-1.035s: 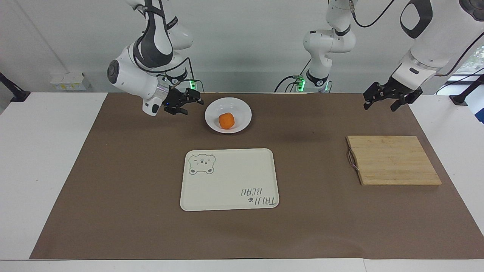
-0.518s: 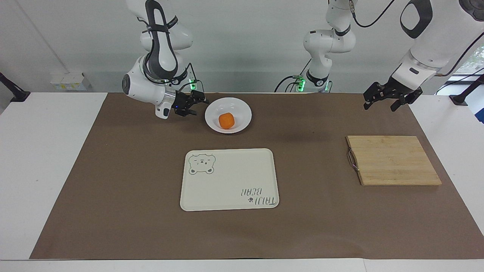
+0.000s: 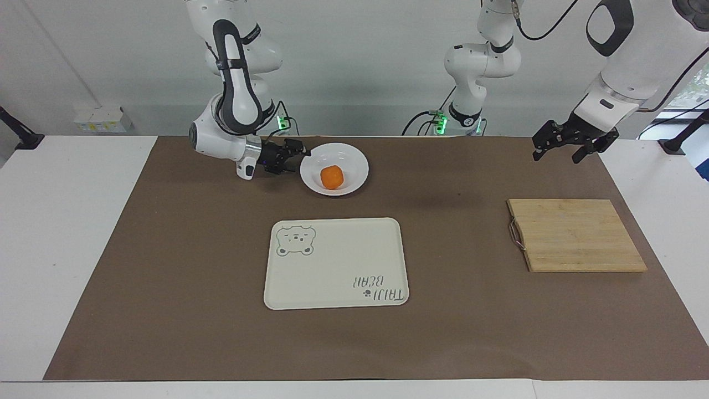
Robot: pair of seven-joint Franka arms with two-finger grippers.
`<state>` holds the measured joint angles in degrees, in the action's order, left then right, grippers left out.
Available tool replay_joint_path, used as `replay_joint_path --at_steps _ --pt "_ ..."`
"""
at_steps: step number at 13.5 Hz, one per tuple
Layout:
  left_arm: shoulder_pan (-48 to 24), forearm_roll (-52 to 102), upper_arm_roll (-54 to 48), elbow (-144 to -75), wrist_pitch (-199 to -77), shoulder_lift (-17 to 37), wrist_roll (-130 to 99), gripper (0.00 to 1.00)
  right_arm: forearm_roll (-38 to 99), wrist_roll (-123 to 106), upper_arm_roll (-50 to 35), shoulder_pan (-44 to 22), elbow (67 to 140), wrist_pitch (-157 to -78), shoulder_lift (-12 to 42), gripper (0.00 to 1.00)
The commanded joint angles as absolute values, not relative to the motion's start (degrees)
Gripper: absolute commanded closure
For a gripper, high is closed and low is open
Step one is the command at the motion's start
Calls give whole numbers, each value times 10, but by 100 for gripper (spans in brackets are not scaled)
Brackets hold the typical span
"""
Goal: Place orange and plate with both arms
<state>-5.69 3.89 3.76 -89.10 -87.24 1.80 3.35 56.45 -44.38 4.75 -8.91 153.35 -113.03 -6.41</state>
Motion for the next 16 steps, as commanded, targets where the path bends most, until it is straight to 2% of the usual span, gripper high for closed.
replay_joint_path --at_steps 1,3,4,6,7,10,16 --pt "-54 30 35 -883 -862 21 33 0 599 -469 47 -91 1560 -1139 -71 0" --pt "-54 30 35 -883 -862 21 33 0 604 -469 47 -98 1561 -1140 -71 0" --pt "-54 30 35 -883 -862 21 33 0 605 -469 47 -98 1561 -1141 -71 14" --pt "-54 30 35 -883 -862 21 33 0 610 -468 47 -102 1562 -1141 -62 56" --pt "-54 30 35 -883 -862 21 33 0 619 -468 47 -103 1562 -1143 -56 69" --pt "-54 30 35 -883 -862 21 33 0 621 -464 47 -107 1560 -1147 -54 100" --pt "-54 30 35 -883 -862 21 33 0 625 -503 47 -98 1522 -1123 -32 100"
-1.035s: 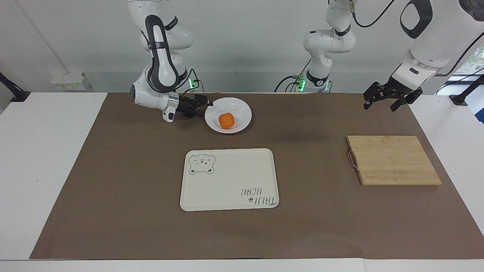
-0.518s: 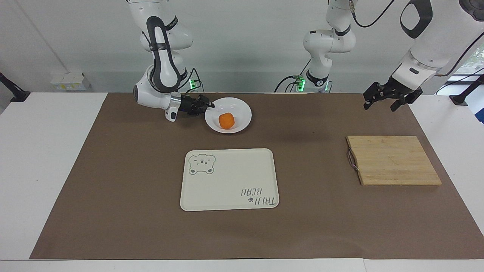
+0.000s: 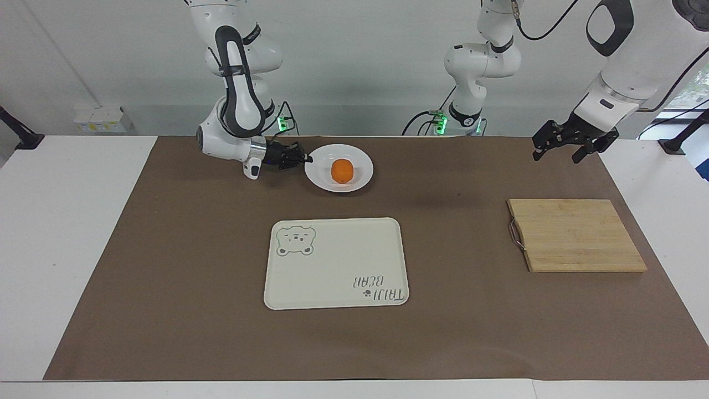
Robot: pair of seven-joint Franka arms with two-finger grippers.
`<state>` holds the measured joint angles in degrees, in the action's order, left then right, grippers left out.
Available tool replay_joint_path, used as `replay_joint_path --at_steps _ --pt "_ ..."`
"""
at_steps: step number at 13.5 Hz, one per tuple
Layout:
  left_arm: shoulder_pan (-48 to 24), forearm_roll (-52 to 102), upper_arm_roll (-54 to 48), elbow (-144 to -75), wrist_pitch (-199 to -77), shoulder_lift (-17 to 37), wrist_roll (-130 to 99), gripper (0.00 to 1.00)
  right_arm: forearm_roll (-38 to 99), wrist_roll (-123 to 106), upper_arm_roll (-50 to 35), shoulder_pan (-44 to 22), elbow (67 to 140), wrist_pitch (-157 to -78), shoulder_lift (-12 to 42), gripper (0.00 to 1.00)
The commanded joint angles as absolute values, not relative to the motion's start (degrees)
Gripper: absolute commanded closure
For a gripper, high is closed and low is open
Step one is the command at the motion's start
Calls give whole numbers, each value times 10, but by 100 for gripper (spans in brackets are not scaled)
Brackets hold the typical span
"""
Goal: Place orange and plate with both arms
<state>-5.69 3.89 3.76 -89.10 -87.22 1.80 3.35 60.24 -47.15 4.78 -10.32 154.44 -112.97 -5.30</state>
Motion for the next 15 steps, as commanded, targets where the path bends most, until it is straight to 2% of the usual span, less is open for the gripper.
replay_joint_path --at_steps 1,6,11,15 --pt "-54 30 35 -883 -862 21 33 0 630 -495 49 -96 1513 -1115 -32 100" --pt "-54 30 35 -883 -862 21 33 0 631 -407 52 -44 1421 -1013 11 100" --pt "-54 30 35 -883 -862 21 33 0 626 -296 52 -37 1265 -988 100 100" --pt "-54 30 35 -883 -862 21 33 0 634 -237 50 -45 1138 -997 170 100"
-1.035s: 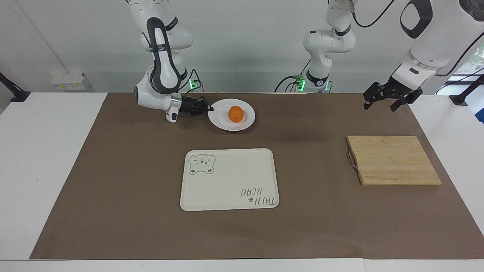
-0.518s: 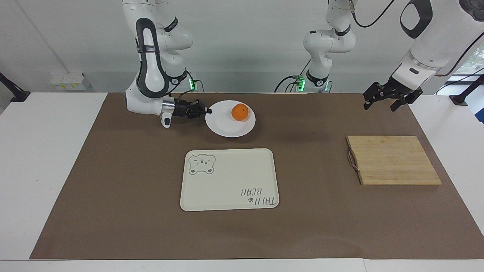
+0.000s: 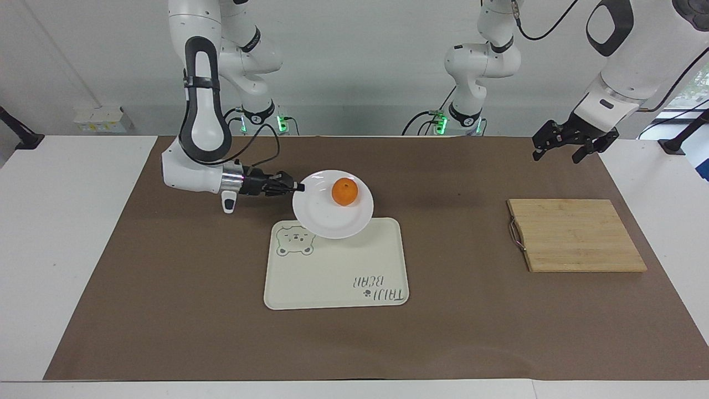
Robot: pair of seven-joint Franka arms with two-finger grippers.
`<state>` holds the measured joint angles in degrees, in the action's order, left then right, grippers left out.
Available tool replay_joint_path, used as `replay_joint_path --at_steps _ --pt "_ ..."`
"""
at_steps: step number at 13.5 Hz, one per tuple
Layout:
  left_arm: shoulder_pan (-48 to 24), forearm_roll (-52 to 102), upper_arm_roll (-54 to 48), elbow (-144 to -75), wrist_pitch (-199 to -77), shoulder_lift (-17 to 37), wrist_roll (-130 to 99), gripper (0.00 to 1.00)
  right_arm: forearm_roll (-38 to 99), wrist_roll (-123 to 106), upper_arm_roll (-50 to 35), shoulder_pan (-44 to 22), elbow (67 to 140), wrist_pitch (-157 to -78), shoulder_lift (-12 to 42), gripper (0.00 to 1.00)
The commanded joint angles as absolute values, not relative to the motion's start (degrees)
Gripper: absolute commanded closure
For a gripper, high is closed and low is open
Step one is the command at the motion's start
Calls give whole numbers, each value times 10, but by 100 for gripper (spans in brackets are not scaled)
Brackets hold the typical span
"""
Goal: Place orange and plate with both arms
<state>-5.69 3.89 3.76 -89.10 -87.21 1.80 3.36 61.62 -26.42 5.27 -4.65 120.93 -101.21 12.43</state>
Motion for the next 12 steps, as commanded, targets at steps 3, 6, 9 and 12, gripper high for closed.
replay_joint_path --at_steps 3,6,9,12 --pt "-54 30 35 -883 -862 21 33 0 640 -181 47 -68 1023 -1027 237 100" --pt "-54 30 35 -883 -862 21 33 0 662 -189 43 -70 977 -1034 300 100" --pt "-54 30 35 -883 -862 21 33 0 663 -213 42 -73 976 -1056 318 100" --pt "-54 30 35 -883 -862 21 33 0 657 -245 43 -70 983 -1056 319 100"
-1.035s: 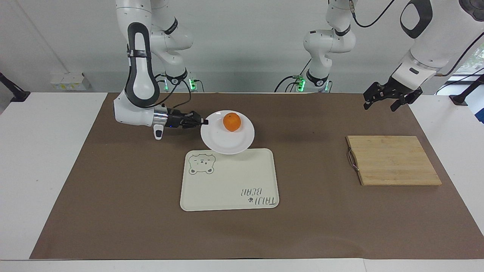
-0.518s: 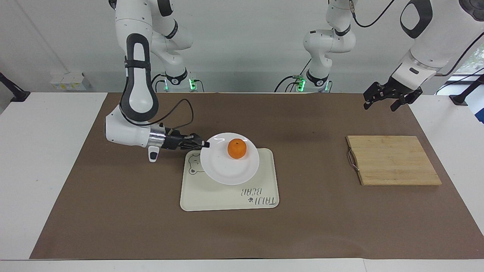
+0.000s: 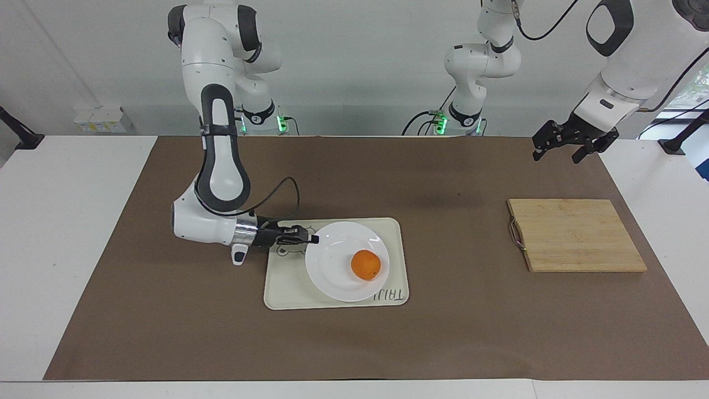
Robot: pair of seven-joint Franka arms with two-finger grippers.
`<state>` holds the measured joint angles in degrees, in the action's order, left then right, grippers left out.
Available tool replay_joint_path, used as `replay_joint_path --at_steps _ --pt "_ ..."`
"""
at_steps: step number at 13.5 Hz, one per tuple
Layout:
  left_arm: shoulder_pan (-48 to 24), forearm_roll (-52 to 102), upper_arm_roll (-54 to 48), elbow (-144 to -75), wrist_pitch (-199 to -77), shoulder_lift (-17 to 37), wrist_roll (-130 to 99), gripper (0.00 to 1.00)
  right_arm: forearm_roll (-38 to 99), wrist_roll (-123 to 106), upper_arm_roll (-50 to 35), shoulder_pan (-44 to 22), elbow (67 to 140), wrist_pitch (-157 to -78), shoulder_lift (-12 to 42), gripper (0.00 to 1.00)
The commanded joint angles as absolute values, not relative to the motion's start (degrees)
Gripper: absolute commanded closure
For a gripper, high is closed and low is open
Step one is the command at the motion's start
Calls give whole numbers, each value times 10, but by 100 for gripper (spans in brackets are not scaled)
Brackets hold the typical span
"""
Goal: Place orange and plate with both arms
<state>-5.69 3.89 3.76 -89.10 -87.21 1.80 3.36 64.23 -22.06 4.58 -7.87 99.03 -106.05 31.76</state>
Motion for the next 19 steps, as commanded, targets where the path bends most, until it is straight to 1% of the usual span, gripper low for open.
replay_joint_path --at_steps 1,7,8,9,10,11,17,19 --pt "-54 30 35 -883 -862 21 33 0 657 -248 43 -68 990 -1049 317 100" --pt "-54 30 35 -883 -862 21 33 0 655 -275 45 -70 1050 -1054 294 100" --pt "-54 30 35 -883 -862 21 33 0 654 -275 46 -71 1054 -1057 293 97" --pt "-54 30 35 -883 -862 21 33 0 638 -274 47 -73 1049 -1058 294 60" --pt "-54 30 35 -883 -862 21 33 0 615 -273 46 -71 1042 -1059 294 6" --pt "-54 30 35 -883 -862 21 33 0 600 -268 47 -71 1035 -1063 294 0" --pt "-54 30 35 -883 -862 21 33 0 475 -193 52 -71 992 -1087 246 0" --pt "-54 30 35 -883 -862 21 33 0 381 -139 52 -78 988 -1130 214 0"
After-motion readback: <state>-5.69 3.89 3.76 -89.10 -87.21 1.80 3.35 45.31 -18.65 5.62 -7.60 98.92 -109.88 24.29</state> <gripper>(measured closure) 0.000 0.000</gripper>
